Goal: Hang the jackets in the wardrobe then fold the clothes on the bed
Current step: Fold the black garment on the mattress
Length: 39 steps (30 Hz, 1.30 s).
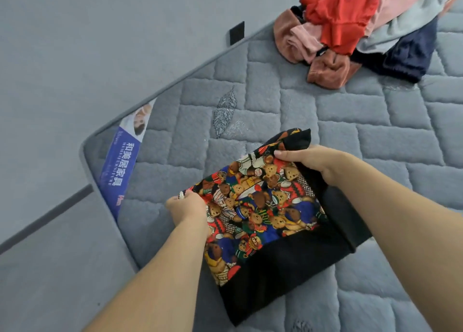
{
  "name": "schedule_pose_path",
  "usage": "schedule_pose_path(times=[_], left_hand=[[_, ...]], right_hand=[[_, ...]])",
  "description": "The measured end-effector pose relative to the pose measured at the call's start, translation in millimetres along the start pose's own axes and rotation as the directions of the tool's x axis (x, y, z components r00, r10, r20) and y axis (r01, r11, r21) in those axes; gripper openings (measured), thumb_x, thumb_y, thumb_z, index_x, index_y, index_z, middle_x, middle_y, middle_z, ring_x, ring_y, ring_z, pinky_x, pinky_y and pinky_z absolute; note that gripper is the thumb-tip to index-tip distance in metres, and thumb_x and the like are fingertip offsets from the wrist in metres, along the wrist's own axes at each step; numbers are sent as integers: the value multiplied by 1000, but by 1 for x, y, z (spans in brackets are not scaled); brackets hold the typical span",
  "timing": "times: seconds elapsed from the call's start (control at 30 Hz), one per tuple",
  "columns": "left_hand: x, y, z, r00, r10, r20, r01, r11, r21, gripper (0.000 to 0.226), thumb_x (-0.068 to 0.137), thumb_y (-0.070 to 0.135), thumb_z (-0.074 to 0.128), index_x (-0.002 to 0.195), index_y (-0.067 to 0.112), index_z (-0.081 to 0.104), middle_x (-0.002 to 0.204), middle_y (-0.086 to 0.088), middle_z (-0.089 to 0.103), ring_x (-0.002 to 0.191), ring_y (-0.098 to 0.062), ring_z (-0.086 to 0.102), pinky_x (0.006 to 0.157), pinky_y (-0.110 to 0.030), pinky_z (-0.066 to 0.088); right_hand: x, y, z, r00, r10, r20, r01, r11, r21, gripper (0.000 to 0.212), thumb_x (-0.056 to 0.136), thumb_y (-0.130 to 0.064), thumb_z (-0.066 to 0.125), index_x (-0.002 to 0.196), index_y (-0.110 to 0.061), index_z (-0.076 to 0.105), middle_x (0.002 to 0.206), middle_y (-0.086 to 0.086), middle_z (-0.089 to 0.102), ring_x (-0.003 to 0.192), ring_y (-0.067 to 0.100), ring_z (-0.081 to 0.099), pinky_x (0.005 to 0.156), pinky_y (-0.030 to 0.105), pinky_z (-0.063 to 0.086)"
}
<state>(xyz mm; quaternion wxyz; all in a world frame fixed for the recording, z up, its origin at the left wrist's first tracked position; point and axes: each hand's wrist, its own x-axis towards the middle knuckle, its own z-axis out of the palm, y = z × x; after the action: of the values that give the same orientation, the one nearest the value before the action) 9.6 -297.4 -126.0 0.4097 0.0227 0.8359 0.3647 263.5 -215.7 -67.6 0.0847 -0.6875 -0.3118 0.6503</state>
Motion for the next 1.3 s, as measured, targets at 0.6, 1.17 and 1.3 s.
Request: schedule_pose_path(times=[0.6,1.17,1.3], left_hand=[[-264,189,-520,630,412,-658,-706,657,-265,52,91,55,52,62,17,31,60,0,38,56,-16,37,55,-32,34],[-588,12,-929,-53,19,-998,-726,686,52,47,95,57,42,72,16,44,67,3,48,61,-16,47,53,-30,33],[-654,-56,-986,-201,-79,-976,-657,750,75,49,95,60,41,71,18,49,71,4,52,65,-16,48,52,-28,28]], right_hand=[[-439,-141,264,724,-619,304,439,754,488,68,56,-42,86,113,-9,65,97,13,75,84,33,73,65,45,58],[-853,-18,527,285,-811,511,509,580,636,61,58,-52,87,101,-15,67,85,0,76,80,20,74,71,40,60],[-927,38,568,190,-784,591,520,590,617,57,58,-55,86,97,-20,65,85,-2,75,80,18,73,76,43,60]])
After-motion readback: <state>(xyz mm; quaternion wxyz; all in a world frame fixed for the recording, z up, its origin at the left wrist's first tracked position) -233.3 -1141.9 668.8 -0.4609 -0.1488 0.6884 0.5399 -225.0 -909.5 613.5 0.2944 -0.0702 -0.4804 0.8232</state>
